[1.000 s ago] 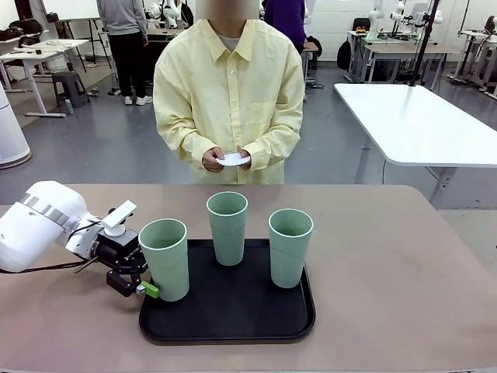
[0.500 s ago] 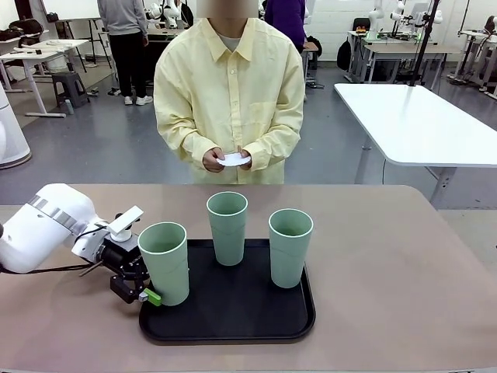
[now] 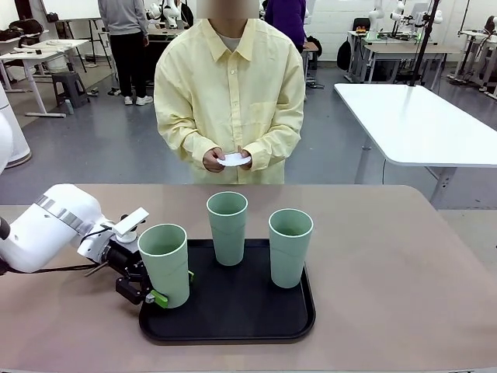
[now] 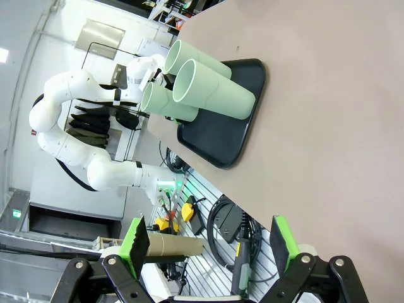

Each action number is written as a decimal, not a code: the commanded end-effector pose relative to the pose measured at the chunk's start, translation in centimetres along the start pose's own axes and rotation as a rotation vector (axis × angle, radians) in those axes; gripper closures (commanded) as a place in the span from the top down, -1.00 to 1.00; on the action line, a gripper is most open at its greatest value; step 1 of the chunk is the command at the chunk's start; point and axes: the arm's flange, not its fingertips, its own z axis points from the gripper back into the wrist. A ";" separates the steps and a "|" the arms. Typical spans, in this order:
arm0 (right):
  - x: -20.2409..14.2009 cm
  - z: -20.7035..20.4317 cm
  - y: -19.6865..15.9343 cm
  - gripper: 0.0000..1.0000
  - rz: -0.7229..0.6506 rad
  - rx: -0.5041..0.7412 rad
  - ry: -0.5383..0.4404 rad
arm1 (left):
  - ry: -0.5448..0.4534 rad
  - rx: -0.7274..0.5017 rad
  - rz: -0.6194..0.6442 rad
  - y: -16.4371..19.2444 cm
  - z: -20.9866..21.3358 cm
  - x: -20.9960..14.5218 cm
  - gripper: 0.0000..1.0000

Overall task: Place coasters on the table and set cups on them.
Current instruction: Pick up one Reusable plastic cup and place it on a coaster set by the human.

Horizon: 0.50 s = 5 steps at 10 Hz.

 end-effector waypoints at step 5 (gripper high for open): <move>0.0 0.0 0.0 1.00 -0.001 0.007 -0.003 | -0.014 0.082 0.020 -2.5 1.6 2.9 -0.65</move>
